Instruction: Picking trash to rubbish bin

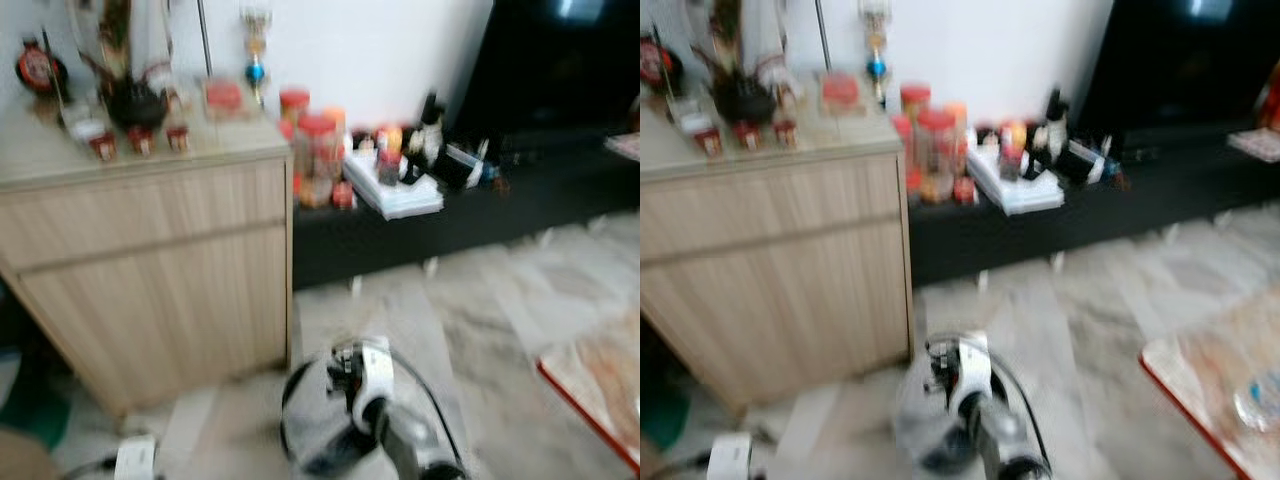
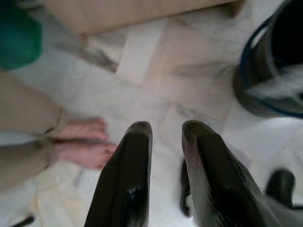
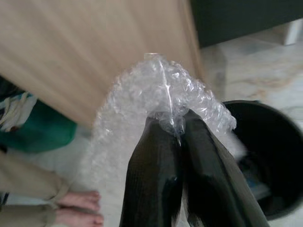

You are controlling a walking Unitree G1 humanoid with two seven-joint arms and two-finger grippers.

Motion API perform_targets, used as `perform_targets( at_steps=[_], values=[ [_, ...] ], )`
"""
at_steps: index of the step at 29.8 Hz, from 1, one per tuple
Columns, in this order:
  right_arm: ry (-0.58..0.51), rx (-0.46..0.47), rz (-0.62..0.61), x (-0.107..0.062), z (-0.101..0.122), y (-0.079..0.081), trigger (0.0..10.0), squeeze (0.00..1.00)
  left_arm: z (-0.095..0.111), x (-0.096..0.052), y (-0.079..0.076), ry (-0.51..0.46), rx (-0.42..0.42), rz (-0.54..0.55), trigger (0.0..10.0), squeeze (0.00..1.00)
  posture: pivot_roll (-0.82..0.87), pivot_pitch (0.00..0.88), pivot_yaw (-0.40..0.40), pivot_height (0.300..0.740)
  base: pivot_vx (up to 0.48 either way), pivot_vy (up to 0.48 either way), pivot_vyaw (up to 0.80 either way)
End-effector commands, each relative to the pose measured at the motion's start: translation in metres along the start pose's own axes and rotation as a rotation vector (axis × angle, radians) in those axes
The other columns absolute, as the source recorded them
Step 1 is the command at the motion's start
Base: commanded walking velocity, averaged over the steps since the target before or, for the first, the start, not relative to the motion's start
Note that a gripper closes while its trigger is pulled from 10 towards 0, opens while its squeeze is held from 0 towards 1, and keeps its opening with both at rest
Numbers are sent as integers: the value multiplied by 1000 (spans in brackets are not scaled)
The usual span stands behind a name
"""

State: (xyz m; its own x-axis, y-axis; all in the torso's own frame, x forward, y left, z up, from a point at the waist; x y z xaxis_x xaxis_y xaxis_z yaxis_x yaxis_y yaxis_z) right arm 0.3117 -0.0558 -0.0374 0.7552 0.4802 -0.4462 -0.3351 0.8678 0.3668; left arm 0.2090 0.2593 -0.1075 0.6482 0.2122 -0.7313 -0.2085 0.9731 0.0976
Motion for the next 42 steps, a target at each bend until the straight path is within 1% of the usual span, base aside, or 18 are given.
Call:
perform_targets(
  at_steps=[1,4,8,11,13,19,26,42],
  values=[
    [-11,-1,-18,-2,3,-7,10000,0,-3,0,-6,9,1,-14,10000,0,77,0,-37,740,341,0,0],
    [-13,1,-5,-1,3,-3,10000,0,-2,0,-6,8,0,-12,10000,0,79,0,-38,740,340,0,0],
    [-1,3,-12,-2,-1,-4,10000,0,-1,0,-7,2,0,-13,10000,0,81,0,-39,740,334,0,0],
    [12,6,-17,-3,-5,-4,10000,0,5,1,-9,-18,-6,-23,10000,0,81,0,-40,740,170,0,0],
    [29,8,-23,-4,-10,-5,10000,0,6,2,-10,-17,-2,-24,10000,0,84,0,-42,740,0,0,0],
    [45,13,-31,-6,-16,-7,10000,0,10,3,-13,-26,4,-39,10000,0,83,0,-42,740,0,0,0],
    [73,16,-59,-10,-25,-13,10000,0,11,3,-14,-29,6,-42,10000,0,82,0,-41,740,281,0,0],
    [87,20,-73,-11,-29,-15,10000,0,10,3,-13,-25,5,-40,10000,0,83,0,-39,740,283,0,0]
  ],
)
Point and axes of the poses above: a point about 5 cm out from each wrist's last joint towards the gripper, its own x axis pointing out of the wrist towards the gripper, its own z axis along the axis of the wrist's last joint, y = z × x, the point moved 5 cm from there along x, pointing out of the wrist towards the gripper
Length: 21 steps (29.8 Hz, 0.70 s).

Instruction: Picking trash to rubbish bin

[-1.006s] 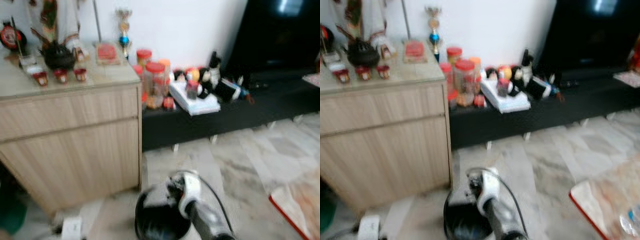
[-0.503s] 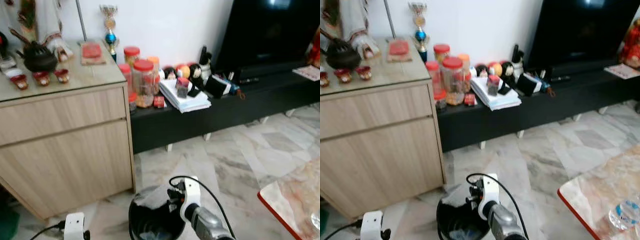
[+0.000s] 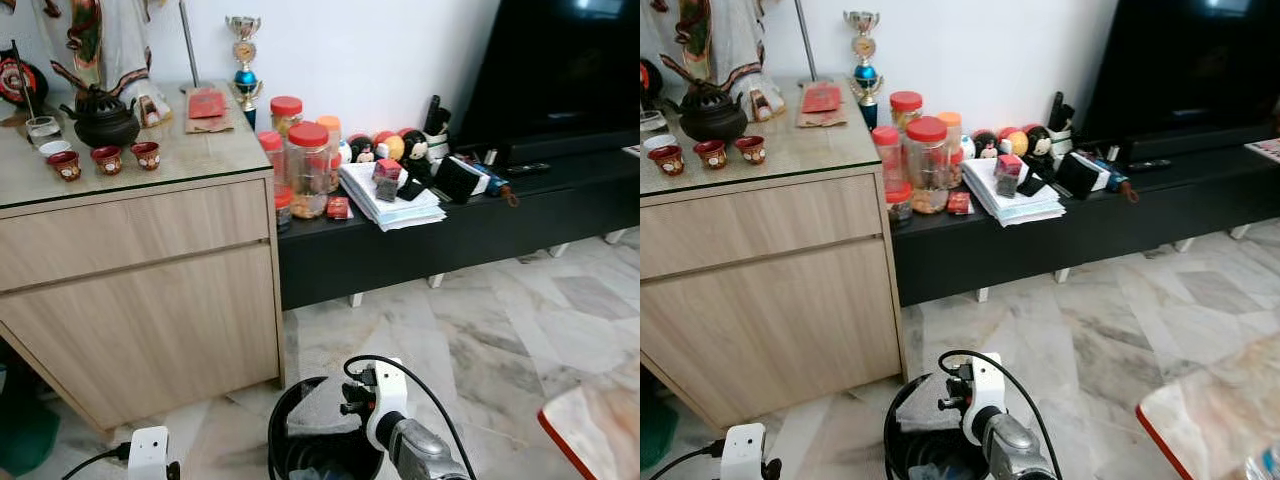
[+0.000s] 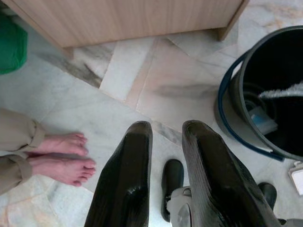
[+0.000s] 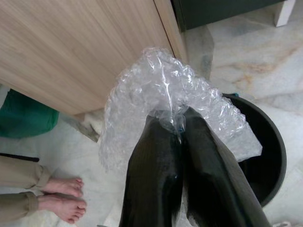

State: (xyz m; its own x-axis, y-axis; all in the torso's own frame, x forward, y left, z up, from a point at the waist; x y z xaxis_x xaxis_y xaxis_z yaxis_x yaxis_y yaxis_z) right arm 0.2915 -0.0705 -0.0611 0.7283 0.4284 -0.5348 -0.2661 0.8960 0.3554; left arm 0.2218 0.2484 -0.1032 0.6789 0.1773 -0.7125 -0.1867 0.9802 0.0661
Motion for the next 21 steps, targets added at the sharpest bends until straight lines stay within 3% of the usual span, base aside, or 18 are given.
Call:
perform_targets(
  at_steps=[1,4,21],
  values=[
    [7,-9,-4,0,0,0,10000,0,-2,0,0,7,11,-2,10000,0,83,0,-39,740,281,0,0],
    [7,-8,-5,0,0,-1,10000,0,-1,0,0,6,11,-2,10000,0,83,0,-39,740,259,0,0],
    [7,-5,-7,0,0,-2,10000,0,-2,0,-1,11,17,-7,10000,0,84,0,-38,740,0,0,0]
  ],
)
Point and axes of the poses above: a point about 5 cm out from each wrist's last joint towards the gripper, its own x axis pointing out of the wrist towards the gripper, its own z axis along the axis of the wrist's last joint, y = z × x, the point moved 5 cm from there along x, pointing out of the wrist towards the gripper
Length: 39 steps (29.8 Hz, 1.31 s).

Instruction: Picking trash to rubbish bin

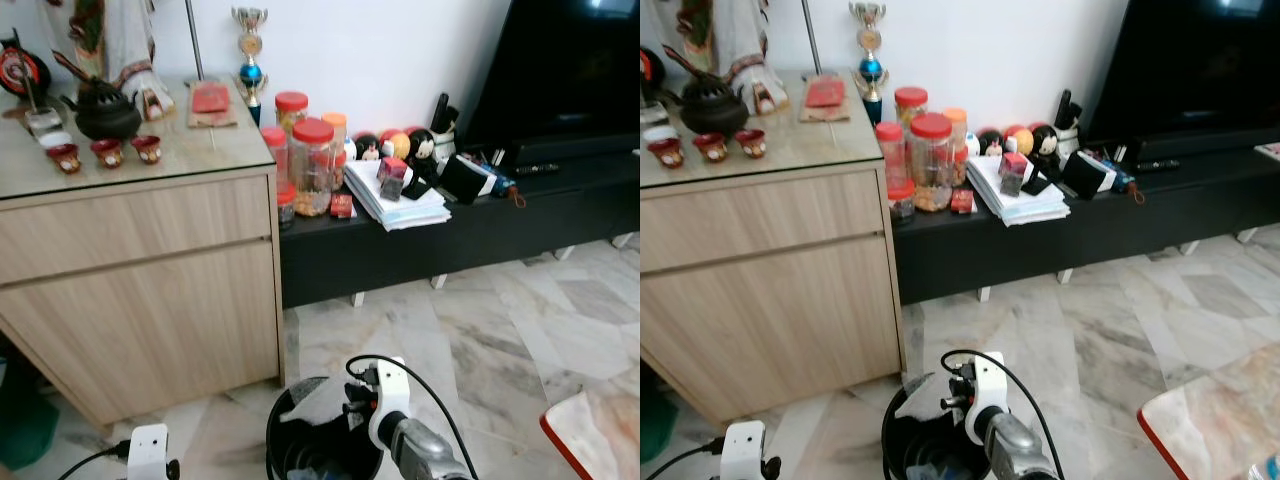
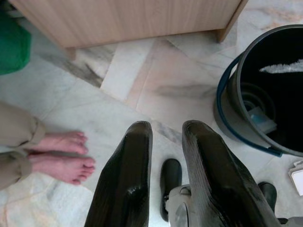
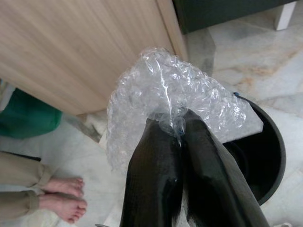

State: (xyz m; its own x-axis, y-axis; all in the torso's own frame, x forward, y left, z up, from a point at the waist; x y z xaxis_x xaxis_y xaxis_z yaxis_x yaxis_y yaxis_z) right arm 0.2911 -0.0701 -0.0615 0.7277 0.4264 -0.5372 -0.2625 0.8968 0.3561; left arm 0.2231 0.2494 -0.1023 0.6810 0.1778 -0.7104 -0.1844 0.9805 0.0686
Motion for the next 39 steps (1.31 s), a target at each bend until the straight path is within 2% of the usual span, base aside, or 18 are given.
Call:
perform_targets(
  at_steps=[1,39],
  values=[
    [6,-8,-5,0,0,-2,10000,0,-4,0,-2,14,13,-7,10000,0,84,0,-38,740,0,0,0],
    [9,-7,-7,-1,-1,-3,10000,0,-3,0,-3,11,11,-9,10000,0,83,0,-38,740,238,0,0]
  ],
)
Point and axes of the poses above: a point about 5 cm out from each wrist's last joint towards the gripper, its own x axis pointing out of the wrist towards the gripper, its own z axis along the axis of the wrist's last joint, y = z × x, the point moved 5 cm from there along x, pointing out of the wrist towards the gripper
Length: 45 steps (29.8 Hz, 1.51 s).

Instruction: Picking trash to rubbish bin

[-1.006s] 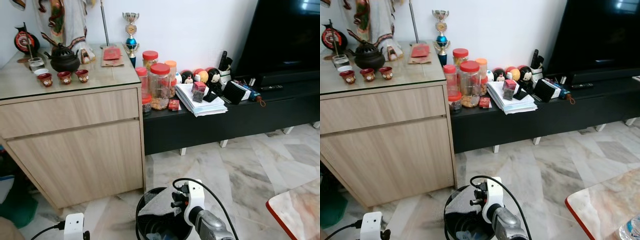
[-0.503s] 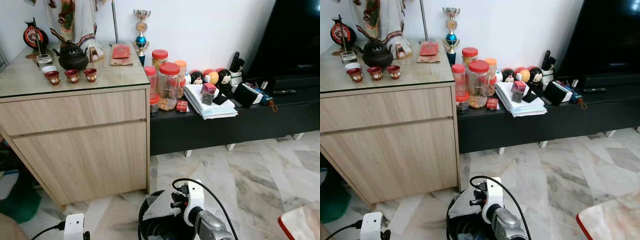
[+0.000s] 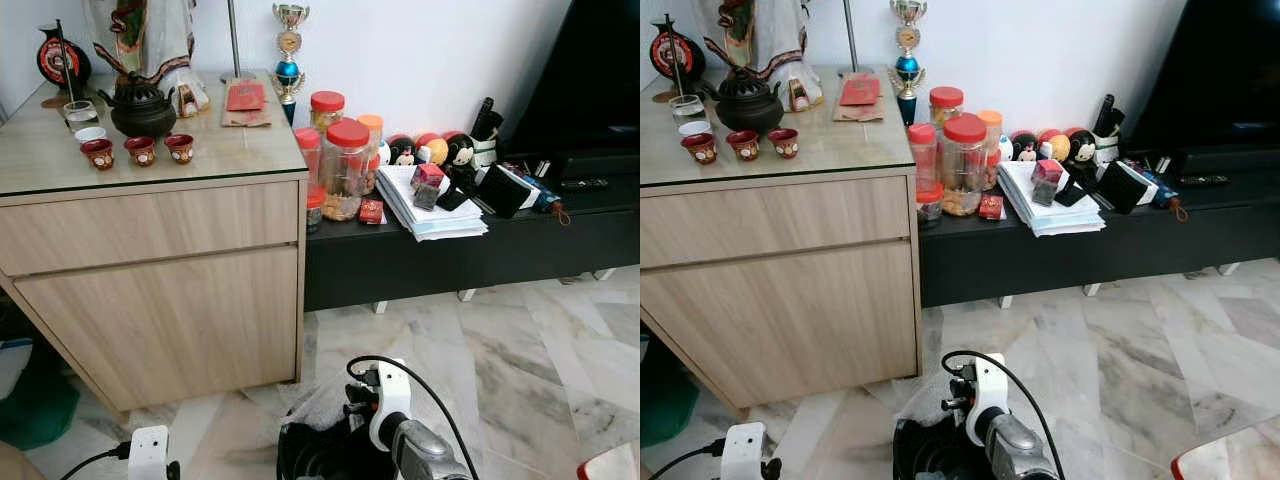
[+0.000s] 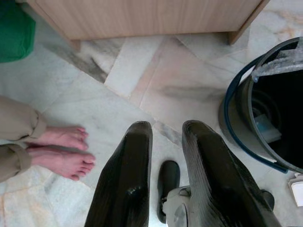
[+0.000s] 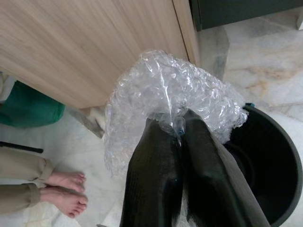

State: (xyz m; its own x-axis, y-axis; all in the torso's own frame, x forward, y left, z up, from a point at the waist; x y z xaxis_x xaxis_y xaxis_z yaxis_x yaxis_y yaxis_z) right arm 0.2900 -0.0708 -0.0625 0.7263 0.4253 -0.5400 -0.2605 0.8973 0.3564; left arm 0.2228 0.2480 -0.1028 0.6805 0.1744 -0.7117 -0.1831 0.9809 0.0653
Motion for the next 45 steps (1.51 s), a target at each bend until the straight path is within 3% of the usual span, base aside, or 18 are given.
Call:
perform_targets(
  at_steps=[1,18,35,40,45],
  values=[
    [6,-9,-5,-1,0,-2,10000,0,-3,0,-1,9,12,-6,10000,0,83,0,-38,740,262,0,0],
    [7,-16,-8,0,0,-2,10000,0,-1,0,-3,0,10,-11,10000,0,84,0,-42,740,31,0,0],
    [-35,-59,-1,7,20,5,10000,0,18,4,-10,-51,14,-34,10000,0,86,0,-45,740,0,0,0],
    [-63,-88,-36,8,32,3,10000,0,32,6,-18,-93,22,-72,10000,0,90,0,-49,740,0,0,0],
    [-86,-123,-68,10,44,0,10000,0,56,8,-39,-167,70,-158,10000,0,90,0,-50,740,0,0,0]
  ],
)
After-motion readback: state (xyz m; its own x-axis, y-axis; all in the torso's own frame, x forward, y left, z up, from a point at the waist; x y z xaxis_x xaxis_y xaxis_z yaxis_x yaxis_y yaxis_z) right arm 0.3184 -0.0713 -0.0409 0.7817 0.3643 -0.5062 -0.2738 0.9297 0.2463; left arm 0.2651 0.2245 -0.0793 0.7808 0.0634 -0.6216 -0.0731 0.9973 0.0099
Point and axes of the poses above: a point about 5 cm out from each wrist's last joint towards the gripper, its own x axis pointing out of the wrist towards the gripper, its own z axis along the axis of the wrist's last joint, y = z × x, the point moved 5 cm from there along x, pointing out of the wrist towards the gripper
